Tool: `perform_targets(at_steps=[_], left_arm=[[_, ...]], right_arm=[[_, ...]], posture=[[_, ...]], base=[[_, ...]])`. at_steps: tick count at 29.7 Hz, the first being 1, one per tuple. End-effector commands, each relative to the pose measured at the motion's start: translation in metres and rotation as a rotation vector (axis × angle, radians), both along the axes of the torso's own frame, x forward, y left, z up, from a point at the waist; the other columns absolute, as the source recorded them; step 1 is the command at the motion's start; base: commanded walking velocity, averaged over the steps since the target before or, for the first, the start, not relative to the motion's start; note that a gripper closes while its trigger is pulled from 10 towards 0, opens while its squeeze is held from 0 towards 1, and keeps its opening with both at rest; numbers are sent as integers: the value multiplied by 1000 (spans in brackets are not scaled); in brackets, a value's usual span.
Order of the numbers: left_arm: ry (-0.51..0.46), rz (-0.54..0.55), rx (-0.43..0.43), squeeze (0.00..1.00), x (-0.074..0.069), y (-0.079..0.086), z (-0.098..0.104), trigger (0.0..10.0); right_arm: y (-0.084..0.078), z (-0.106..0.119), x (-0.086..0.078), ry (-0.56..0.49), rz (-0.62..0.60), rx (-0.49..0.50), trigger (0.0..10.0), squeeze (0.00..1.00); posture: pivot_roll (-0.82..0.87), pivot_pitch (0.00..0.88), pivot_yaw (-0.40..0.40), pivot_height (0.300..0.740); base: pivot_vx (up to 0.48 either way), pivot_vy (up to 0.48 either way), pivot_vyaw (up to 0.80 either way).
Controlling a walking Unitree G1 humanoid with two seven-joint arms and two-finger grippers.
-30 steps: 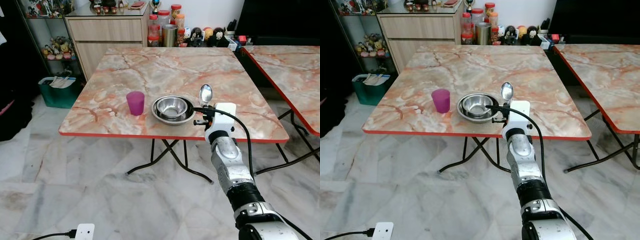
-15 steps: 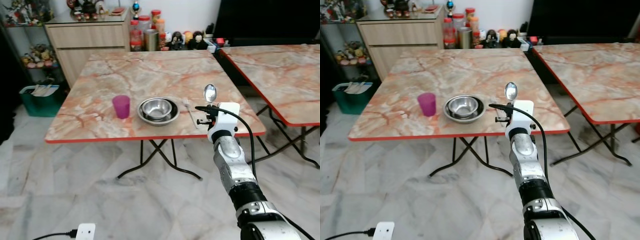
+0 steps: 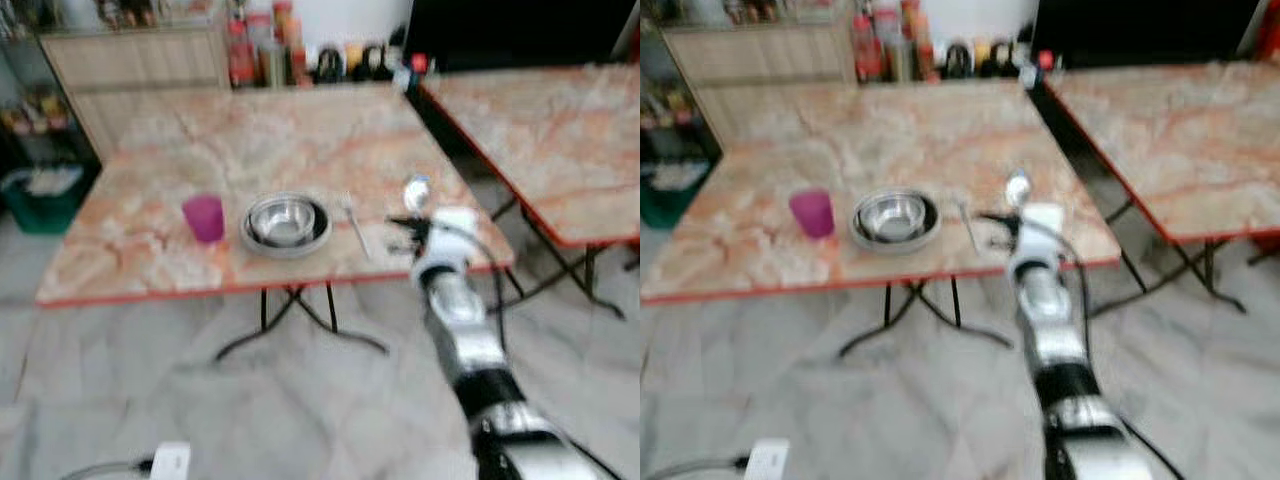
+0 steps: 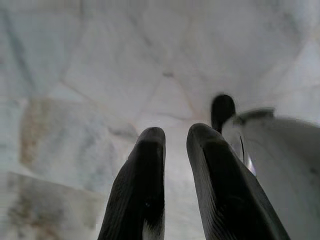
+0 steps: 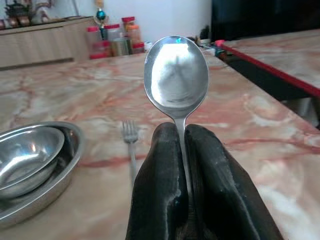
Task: Setting the table
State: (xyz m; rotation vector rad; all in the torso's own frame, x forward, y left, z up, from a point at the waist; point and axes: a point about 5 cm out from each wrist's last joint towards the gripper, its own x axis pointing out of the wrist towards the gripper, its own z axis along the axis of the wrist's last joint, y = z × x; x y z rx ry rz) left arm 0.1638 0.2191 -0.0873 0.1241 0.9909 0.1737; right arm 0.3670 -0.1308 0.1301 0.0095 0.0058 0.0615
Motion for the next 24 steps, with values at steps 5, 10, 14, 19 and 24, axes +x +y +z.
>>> perform_targets(at_steps=[5, 10, 14, 19, 24], left_arm=[[4, 0, -10, 0, -1, -5, -2, 10000], [3, 0, -11, 0, -1, -5, -2, 10000], [3, -1, -11, 0, -1, -6, -2, 10000], [2, -5, -11, 0, -1, -6, -2, 10000], [5, -16, -12, 0, -2, -8, -2, 10000]], right_arm=[[-10, 4, 0, -20, -4, -52, 10000, 0], [-8, 3, 0, -12, 8, -31, 10000, 0], [-8, 2, 0, -13, 25, -59, 10000, 0], [-10, 0, -2, -12, 13, -37, 10000, 0], [-10, -2, -3, -7, 19, -47, 10000, 0]], posture=[[49, 34, 7, 740], [47, 27, 6, 740], [47, 22, 4, 740], [42, 3, 2, 740], [38, 0, 4, 740]], base=[[325, 0, 660], [327, 0, 275], [328, 0, 0], [326, 0, 640], [328, 0, 0]])
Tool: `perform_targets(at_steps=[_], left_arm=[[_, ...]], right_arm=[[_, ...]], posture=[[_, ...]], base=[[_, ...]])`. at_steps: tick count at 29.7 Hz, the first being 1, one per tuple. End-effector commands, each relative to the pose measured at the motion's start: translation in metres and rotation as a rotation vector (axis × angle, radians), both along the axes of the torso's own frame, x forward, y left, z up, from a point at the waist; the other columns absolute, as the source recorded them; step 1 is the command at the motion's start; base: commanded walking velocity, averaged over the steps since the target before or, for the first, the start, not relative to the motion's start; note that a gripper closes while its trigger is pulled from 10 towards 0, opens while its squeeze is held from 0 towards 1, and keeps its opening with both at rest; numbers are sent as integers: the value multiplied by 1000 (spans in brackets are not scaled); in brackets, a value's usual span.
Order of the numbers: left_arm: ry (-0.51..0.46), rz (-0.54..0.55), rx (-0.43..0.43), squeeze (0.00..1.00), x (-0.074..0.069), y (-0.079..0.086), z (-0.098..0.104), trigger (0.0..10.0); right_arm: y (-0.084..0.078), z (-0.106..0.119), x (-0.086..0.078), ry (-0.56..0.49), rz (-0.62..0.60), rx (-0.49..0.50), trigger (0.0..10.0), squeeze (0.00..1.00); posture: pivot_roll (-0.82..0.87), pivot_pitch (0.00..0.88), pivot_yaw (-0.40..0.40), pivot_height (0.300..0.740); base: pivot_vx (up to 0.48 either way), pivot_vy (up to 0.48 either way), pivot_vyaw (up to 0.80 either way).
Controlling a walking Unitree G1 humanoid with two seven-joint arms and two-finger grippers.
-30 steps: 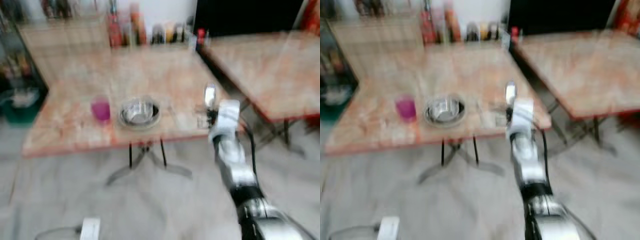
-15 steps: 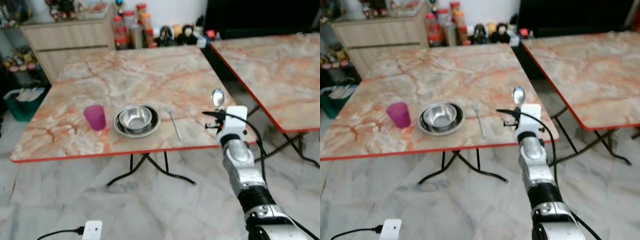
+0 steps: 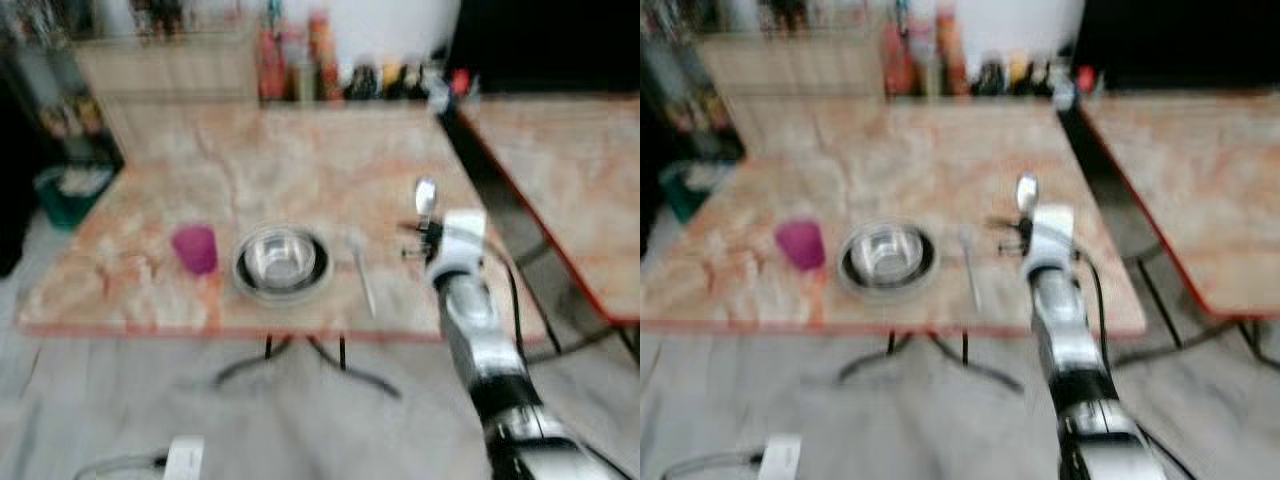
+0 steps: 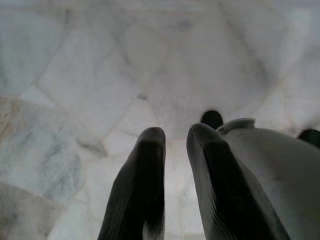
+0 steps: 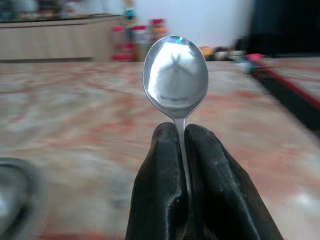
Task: Setting the table
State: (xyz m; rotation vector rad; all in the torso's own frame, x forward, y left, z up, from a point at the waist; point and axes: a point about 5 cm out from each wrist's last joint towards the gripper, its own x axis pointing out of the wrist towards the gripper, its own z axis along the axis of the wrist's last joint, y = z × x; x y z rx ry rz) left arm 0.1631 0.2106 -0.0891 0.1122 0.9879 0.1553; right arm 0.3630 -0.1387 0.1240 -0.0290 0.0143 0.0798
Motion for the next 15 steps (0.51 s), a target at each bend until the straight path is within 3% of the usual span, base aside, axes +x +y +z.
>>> perform_targets(at_steps=[1, 15], left_arm=[[9, -6, 7, 0, -1, 1, 0, 10000], [12, -11, 5, 0, 1, 0, 0, 10000]], right_arm=[[-2, 4, 1, -14, 1, -8, 10000, 0], [1, -4, -5, 11, 14, 5, 10000, 0]], posture=[[38, 0, 4, 740], [36, 2, 1, 740]], base=[[330, 0, 0], [327, 0, 0]])
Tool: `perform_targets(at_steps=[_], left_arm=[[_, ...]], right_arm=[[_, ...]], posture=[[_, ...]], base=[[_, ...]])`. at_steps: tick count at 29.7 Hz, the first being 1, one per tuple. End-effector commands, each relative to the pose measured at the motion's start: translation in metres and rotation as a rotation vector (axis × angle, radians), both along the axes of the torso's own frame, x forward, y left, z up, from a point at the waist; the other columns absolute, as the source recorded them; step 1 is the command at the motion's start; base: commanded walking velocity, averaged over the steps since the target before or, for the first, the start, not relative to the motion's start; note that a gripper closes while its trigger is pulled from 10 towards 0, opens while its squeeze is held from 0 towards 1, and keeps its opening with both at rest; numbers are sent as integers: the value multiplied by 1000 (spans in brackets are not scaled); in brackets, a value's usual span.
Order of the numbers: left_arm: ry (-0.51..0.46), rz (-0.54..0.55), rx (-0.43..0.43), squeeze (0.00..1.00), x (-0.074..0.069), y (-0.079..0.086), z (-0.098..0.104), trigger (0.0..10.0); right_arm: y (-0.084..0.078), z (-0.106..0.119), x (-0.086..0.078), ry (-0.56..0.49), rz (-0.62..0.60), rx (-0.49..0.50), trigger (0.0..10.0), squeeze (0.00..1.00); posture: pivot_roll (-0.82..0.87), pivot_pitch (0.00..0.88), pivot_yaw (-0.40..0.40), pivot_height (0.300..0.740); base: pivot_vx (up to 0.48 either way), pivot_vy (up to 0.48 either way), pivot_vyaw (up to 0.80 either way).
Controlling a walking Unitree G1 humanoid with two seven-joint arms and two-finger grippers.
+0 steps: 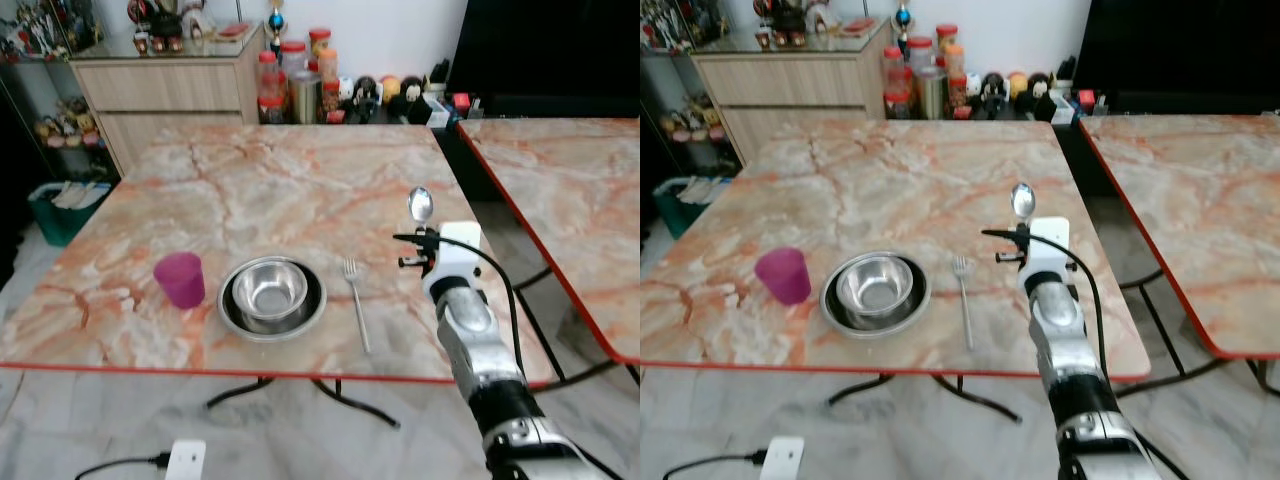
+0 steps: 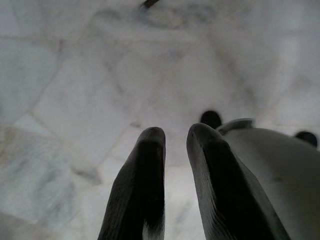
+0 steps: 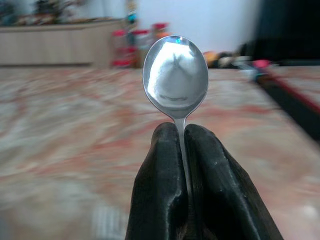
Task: Setting the table
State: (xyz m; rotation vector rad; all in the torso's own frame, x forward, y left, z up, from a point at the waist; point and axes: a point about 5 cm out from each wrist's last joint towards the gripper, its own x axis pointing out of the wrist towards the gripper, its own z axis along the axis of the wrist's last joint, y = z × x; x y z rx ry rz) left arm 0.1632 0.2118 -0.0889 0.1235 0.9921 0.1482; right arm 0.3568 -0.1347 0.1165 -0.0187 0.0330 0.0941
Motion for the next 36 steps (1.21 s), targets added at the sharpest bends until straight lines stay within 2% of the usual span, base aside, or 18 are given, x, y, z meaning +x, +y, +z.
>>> perform_targets(at_steps=[1, 9, 15, 20, 23, 24, 26, 36], left_arm=[[9, -1, -1, 0, 0, 0, 0, 10000], [18, 9, 4, 0, -3, 3, -1, 10000], [22, 10, 6, 0, -4, 2, -1, 10000], [25, 11, 0, 0, -4, 1, -2, 10000], [26, 11, -1, 0, -4, 1, -2, 10000], [25, 12, -3, 0, -4, 0, -2, 10000], [26, 14, -4, 0, -4, 1, -2, 10000], [28, 11, -5, 0, -4, 1, -2, 10000]], right_arm=[[-4, 3, 0, -3, -1, -6, 10000, 0], [-8, -2, -3, 23, -13, -10, 10000, 0], [-4, -10, -9, 68, -11, -17, 10000, 0], [-1, -29, -15, 165, -10, -13, 10000, 0], [-2, -32, -16, 184, -14, -12, 10000, 0], [-4, -40, -19, 247, -34, -10, 10000, 0], [-5, -44, -21, 293, -40, -16, 10000, 0], [0, -50, -26, 341, -11, -22, 10000, 0]], posture=[[36, 5, 2, 740], [36, 19, 3, 740], [36, 24, 0, 740], [36, 26, 0, 740], [36, 26, 0, 740], [37, 25, -1, 740], [38, 26, -2, 740], [34, 27, -1, 740]], base=[[326, 0, 0], [309, 0, 0], [0, 0, 0], [0, 0, 0], [0, 0, 0], [0, 0, 0], [0, 0, 0], [0, 0, 0]])
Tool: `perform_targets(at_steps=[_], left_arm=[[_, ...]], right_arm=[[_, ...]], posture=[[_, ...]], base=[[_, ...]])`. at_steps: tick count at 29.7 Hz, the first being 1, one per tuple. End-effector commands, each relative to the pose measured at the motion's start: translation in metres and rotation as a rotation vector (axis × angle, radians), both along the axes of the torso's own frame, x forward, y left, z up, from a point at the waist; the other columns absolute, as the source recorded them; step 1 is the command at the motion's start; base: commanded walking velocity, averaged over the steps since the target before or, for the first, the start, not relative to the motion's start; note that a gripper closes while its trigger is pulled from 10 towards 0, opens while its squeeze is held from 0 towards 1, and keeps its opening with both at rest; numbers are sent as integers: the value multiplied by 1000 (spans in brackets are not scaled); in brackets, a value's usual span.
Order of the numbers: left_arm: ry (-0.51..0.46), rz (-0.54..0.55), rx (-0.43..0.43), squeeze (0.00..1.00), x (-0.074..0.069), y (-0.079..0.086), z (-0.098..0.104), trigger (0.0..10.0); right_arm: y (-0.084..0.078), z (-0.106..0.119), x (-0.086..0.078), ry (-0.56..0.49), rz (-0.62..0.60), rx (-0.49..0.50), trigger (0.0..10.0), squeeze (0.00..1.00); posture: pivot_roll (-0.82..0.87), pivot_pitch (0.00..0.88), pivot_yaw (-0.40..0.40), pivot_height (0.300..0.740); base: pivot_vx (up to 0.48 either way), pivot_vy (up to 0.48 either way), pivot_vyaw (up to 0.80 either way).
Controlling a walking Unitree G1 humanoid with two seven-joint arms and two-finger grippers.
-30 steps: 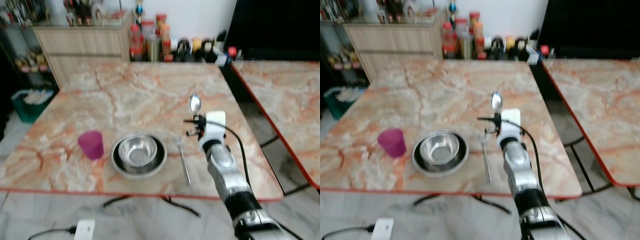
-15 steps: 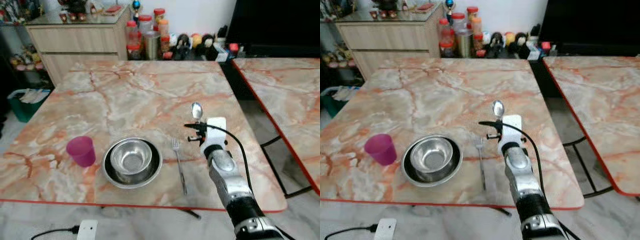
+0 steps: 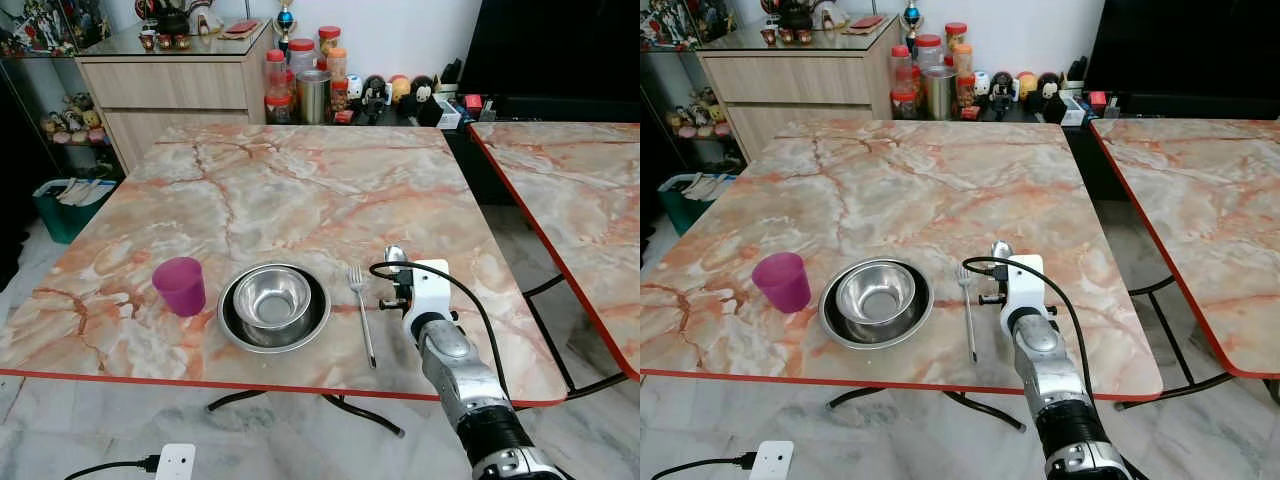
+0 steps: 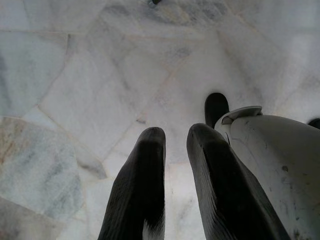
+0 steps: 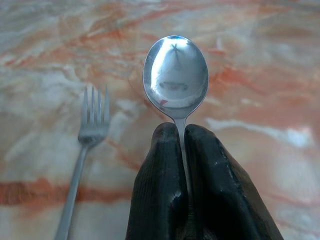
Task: Setting the table
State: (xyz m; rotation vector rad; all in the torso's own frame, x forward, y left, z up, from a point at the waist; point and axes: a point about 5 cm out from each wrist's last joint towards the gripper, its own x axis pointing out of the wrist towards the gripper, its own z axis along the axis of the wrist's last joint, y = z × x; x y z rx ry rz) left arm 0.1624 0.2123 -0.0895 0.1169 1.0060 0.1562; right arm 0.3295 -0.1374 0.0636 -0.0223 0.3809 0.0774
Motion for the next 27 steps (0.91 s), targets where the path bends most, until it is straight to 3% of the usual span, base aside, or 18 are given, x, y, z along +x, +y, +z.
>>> perform_targets(at_steps=[1, 10, 16, 27], left_arm=[[15, 0, -3, 0, -3, 0, -2, 10000], [15, 2, -3, 0, -3, 0, -2, 10000], [17, 7, -5, 0, -4, 0, -2, 10000], [18, 10, -6, 0, -5, 0, -2, 10000]], right_arm=[[2, 1, 0, 4, 9, 1, 10000, 0], [4, -7, -2, 62, 1, 15, 10000, 0], [11, 1, 1, 42, -10, 94, 10000, 0], [12, -4, -3, 67, 20, 89, 10000, 0]], posture=[[38, 30, -2, 740], [43, 32, -5, 740], [47, 35, -8, 740], [47, 37, -10, 740]], base=[[0, 0, 0], [0, 0, 0], [0, 0, 0], [0, 0, 0]])
